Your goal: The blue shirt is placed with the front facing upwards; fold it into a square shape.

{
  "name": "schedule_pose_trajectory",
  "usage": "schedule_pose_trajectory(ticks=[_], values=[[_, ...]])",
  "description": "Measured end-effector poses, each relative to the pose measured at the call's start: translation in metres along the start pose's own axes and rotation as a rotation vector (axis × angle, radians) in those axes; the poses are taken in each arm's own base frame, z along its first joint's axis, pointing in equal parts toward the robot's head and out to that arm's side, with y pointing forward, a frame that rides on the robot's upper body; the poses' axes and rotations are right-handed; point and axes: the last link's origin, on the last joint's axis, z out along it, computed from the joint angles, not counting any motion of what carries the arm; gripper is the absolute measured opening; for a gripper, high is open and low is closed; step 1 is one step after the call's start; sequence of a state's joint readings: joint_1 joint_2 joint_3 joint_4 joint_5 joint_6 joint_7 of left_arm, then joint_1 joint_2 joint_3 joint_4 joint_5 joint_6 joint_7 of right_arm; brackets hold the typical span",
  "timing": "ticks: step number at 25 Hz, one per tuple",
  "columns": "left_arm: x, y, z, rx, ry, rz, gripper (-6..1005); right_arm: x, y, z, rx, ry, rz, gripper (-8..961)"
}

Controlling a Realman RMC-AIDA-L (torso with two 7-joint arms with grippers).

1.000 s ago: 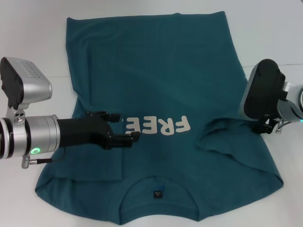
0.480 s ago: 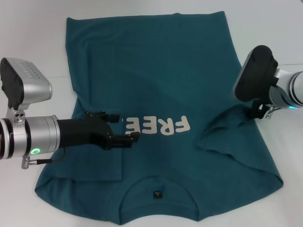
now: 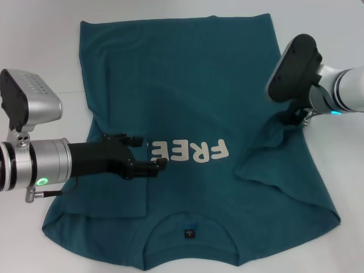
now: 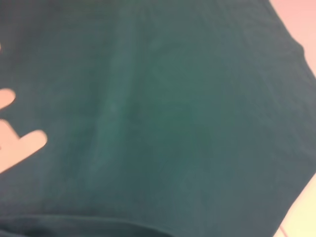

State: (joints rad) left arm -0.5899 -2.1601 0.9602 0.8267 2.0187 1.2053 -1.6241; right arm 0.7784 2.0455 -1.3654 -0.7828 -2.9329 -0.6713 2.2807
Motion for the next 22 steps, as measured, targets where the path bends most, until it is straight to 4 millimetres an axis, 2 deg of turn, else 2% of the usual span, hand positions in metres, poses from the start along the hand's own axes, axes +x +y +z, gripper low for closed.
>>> schedule_pose_trajectory(ticks=[5,8,18,20,21,22], values=[[0.000,-0.001,0.000,0.003,0.001,0.003,875,-0.008,-0.008,0.000,0.011,-0.013,0.032,667],[0.000,-0.001,-0.001,0.005,0.003,0.002,875,-0.012,-0.010,0.002,0.011,-0.012,0.063,610],[0.000,-0.003,-0.001,0.019,0.002,0.003,874,-0.038,-0.013,0.000,0.043,-0.092,0.161,612],[0.000,-0.004,-0.002,0.021,0.003,0.001,874,-0.035,-0.017,-0.006,0.049,-0.103,0.202,613],[0.000,-0.003,-0.002,0.020,0.003,0.001,874,-0.023,-0.020,-0.014,0.047,-0.093,0.194,613],[0.000,-0.004,-0.002,0.021,0.004,0.000,874,-0.023,-0.020,-0.014,0.047,-0.093,0.194,613]])
